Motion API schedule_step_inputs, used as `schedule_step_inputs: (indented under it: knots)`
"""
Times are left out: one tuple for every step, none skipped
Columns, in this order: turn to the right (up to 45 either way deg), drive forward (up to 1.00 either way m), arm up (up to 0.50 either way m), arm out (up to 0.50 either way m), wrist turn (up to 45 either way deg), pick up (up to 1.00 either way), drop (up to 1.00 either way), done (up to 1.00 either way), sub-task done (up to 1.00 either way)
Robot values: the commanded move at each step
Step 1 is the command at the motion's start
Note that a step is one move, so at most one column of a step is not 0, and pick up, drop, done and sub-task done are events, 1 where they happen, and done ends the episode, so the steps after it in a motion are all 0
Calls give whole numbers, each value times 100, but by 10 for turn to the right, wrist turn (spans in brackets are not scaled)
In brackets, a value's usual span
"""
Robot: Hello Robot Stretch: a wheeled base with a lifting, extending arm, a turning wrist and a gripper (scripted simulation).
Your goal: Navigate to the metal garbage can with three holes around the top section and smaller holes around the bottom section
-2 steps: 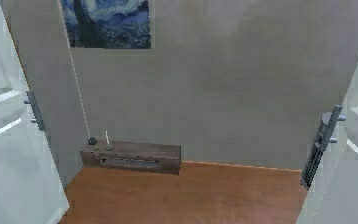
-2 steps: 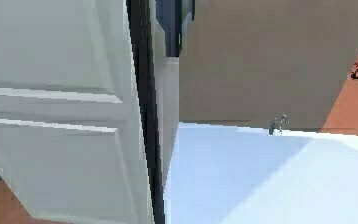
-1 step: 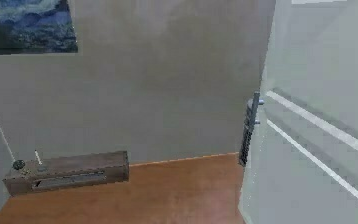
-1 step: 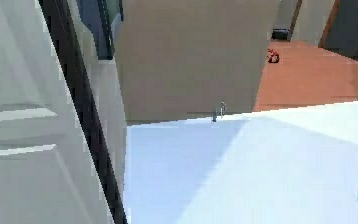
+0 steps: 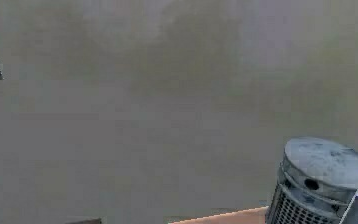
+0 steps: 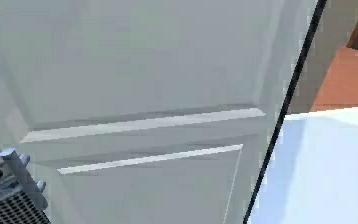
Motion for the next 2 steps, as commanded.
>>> schedule_step_inputs:
  knots:
    - [390, 0, 0, 0, 0, 0, 0, 0, 0]
    - [0, 0, 0, 0, 0, 0, 0, 100, 0]
